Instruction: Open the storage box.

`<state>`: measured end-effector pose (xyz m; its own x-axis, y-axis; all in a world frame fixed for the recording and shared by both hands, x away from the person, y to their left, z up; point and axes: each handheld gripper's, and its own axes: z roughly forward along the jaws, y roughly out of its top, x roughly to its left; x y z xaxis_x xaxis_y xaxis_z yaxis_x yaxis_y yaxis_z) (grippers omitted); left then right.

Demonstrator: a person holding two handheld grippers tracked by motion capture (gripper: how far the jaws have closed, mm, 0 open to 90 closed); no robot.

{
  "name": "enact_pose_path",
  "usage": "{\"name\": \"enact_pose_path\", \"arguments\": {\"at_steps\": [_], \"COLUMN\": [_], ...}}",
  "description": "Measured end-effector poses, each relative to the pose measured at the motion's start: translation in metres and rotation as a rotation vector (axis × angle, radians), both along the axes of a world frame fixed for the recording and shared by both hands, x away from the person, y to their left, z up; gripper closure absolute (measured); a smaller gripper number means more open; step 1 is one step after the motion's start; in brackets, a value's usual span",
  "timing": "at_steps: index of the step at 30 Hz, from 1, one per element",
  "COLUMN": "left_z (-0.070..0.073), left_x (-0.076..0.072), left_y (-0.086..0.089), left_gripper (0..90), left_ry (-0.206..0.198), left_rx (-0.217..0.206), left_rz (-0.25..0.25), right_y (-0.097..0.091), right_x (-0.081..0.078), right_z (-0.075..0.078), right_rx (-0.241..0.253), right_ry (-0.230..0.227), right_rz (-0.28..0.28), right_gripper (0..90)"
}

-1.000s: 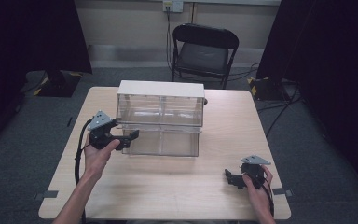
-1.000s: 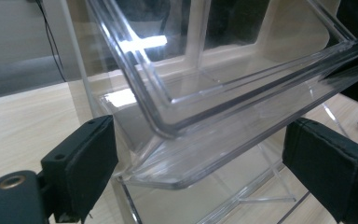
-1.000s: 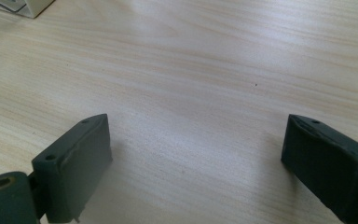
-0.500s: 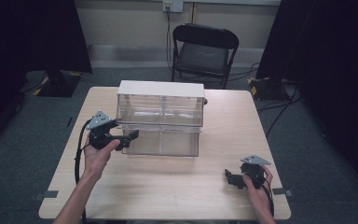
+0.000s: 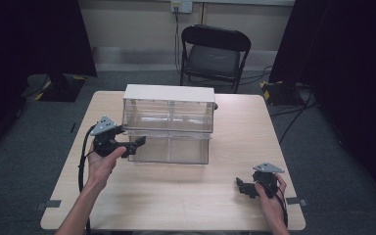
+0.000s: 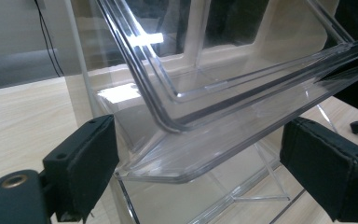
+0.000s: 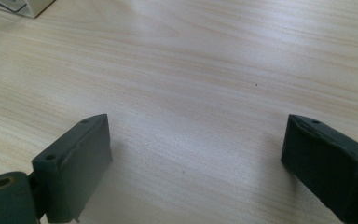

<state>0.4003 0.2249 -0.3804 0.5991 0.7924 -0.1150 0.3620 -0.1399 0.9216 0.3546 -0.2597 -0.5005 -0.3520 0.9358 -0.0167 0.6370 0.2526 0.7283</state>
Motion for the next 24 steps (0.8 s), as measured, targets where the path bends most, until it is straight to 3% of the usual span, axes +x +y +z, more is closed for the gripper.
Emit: {"name": "enact_pose_path", "arguments": {"at_steps": [24], "left_z": [-0.0013], "left_x": [0.0019], "left_y": [-0.0002], "left_gripper": [13.0], "left_ry": [0.016], "left_rx": [-0.009], "left_rz": [0.005], "right_y": [0.0000], "right_x": [0.0000], "right_z": [0.0000], "right_rx": [0.000], "right_ry": [0.000], "right_rz": [0.000], "right_gripper": [7.6]}}
